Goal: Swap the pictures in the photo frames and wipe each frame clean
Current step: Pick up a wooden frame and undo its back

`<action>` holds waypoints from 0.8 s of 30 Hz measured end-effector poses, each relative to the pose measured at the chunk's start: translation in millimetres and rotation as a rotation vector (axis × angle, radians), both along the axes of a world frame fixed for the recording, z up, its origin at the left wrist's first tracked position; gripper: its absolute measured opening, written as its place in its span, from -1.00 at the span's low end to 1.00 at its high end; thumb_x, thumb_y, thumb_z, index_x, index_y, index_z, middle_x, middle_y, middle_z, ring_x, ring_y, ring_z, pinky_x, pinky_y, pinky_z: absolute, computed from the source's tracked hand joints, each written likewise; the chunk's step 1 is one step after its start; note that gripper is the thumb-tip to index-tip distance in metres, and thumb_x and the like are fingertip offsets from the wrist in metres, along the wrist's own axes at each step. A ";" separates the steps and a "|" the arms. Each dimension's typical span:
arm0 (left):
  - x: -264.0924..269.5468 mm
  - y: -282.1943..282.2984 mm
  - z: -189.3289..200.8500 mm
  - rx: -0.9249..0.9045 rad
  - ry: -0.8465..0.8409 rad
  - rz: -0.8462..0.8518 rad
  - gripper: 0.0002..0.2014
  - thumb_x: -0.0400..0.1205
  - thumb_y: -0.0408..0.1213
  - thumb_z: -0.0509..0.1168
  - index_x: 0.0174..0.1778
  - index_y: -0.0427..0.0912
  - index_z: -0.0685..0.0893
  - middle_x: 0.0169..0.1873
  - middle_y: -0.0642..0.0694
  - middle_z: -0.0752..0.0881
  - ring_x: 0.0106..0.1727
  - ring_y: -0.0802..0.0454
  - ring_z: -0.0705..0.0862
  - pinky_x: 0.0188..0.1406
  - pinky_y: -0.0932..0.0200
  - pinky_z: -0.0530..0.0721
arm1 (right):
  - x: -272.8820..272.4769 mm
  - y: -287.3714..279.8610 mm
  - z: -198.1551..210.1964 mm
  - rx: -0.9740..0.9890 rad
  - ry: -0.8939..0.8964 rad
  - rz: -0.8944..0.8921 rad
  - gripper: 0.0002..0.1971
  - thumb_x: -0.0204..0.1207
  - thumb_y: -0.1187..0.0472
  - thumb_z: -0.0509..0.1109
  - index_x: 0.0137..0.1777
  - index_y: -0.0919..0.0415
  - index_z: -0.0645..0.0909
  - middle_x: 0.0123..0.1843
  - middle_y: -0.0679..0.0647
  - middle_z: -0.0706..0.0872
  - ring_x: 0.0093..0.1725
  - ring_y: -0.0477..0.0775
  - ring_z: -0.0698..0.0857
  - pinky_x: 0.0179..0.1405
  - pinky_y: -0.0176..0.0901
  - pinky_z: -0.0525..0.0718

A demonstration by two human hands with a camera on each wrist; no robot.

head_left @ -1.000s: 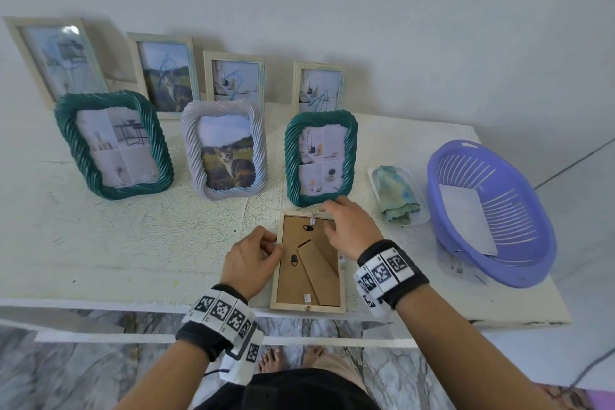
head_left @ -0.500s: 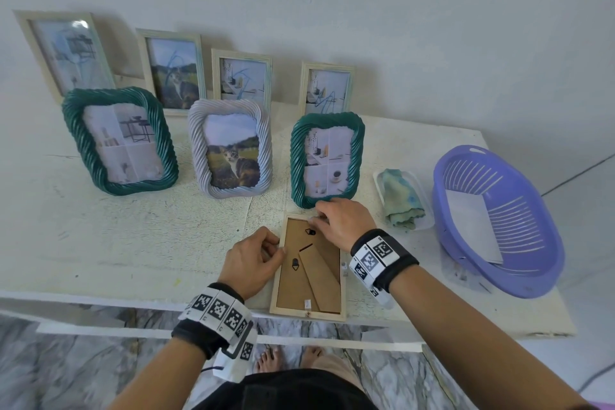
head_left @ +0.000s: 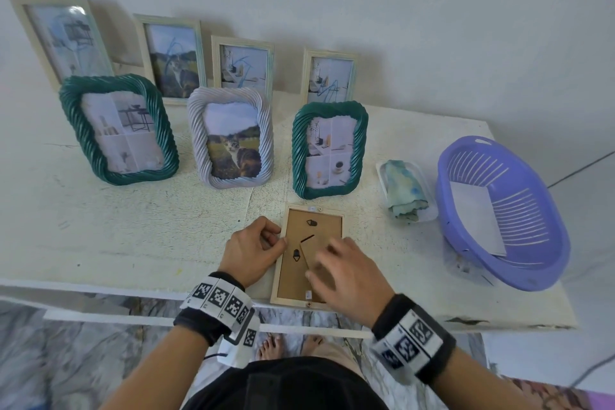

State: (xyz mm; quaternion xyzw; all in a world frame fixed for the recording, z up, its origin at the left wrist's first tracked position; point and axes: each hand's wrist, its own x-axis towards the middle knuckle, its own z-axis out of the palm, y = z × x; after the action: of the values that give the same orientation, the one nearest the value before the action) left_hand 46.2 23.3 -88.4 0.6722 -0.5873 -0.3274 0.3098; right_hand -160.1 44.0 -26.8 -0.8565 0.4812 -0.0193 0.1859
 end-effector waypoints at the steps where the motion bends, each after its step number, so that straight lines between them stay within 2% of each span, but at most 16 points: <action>1: 0.1 0.0 -0.3 -0.002 0.002 0.000 -0.85 0.51 -0.14 0.49 -0.10 -0.03 0.67 -0.37 0.16 0.72 -0.37 0.29 0.63 -0.18 0.16 0.70 | -1.4 10.4 -3.0 0.003 0.004 0.017 -0.70 0.64 -0.16 0.14 -0.06 0.05 0.51 -0.05 -0.07 0.48 -0.06 -0.07 0.43 -0.15 -0.24 0.47; 6: -1.2 1.0 1.6 -0.006 -0.005 -0.005 -0.86 0.51 -0.15 0.48 -0.11 -0.01 0.65 -0.38 0.17 0.70 -0.36 0.28 0.64 -0.19 0.16 0.69 | -9.1 28.6 -18.8 -0.081 0.023 0.129 -0.70 0.51 -0.16 0.21 0.07 0.00 0.56 -0.04 -0.05 0.52 -0.06 0.00 0.51 -0.14 -0.14 0.59; 12: -2.4 2.9 4.9 -0.007 -0.006 0.006 -0.86 0.52 -0.17 0.48 -0.11 -0.01 0.65 -0.36 0.15 0.71 -0.32 0.27 0.66 -0.18 0.17 0.69 | -5.3 33.4 -27.9 -0.178 0.033 0.071 -0.66 0.41 -0.21 0.26 -0.17 0.08 0.55 -0.09 -0.02 0.51 -0.11 0.04 0.54 -0.20 -0.13 0.63; 15: -2.2 2.9 5.2 -0.010 -0.004 0.004 -0.86 0.52 -0.16 0.48 -0.11 -0.03 0.66 -0.35 0.15 0.72 -0.33 0.25 0.67 -0.18 0.14 0.71 | -0.7 36.8 -32.4 -0.170 0.002 0.022 -0.65 0.43 -0.19 0.25 -0.19 0.10 0.60 -0.10 -0.03 0.52 -0.11 0.03 0.54 -0.18 -0.10 0.65; 19: -0.3 1.2 3.7 0.003 0.017 -0.005 -0.86 0.51 -0.15 0.48 -0.11 -0.03 0.66 -0.36 0.13 0.72 -0.35 0.24 0.66 -0.17 0.07 0.75 | 1.5 37.0 -35.7 -0.143 -0.029 -0.062 -0.59 0.42 -0.27 0.22 -0.22 0.08 0.62 -0.15 -0.07 0.54 -0.11 0.01 0.54 -0.12 -0.13 0.57; 21: 0.1 0.2 3.3 0.004 0.035 -0.014 -0.86 0.51 -0.16 0.48 -0.11 -0.04 0.66 -0.37 0.11 0.72 -0.37 0.23 0.65 -0.17 0.05 0.76 | 2.8 37.7 -35.6 -0.132 -0.034 -0.071 -0.62 0.44 -0.24 0.21 -0.22 0.07 0.62 -0.16 -0.08 0.56 -0.11 0.01 0.55 -0.10 -0.11 0.54; 24: 0.2 -0.7 3.7 0.005 0.040 -0.017 -0.86 0.52 -0.18 0.48 -0.11 -0.07 0.66 -0.36 0.09 0.72 -0.37 0.22 0.64 -0.18 0.08 0.75 | 5.7 39.6 -35.6 -0.126 -0.049 -0.034 -0.75 0.48 -0.06 0.21 -0.16 0.07 0.61 -0.12 -0.06 0.56 -0.09 0.02 0.56 -0.10 -0.05 0.59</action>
State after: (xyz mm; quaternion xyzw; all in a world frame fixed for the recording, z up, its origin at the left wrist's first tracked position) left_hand 46.4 22.6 -84.7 0.6614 -0.5859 -0.3448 0.3169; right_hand -154.4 83.7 -62.3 -0.8575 0.4887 -0.0735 0.1431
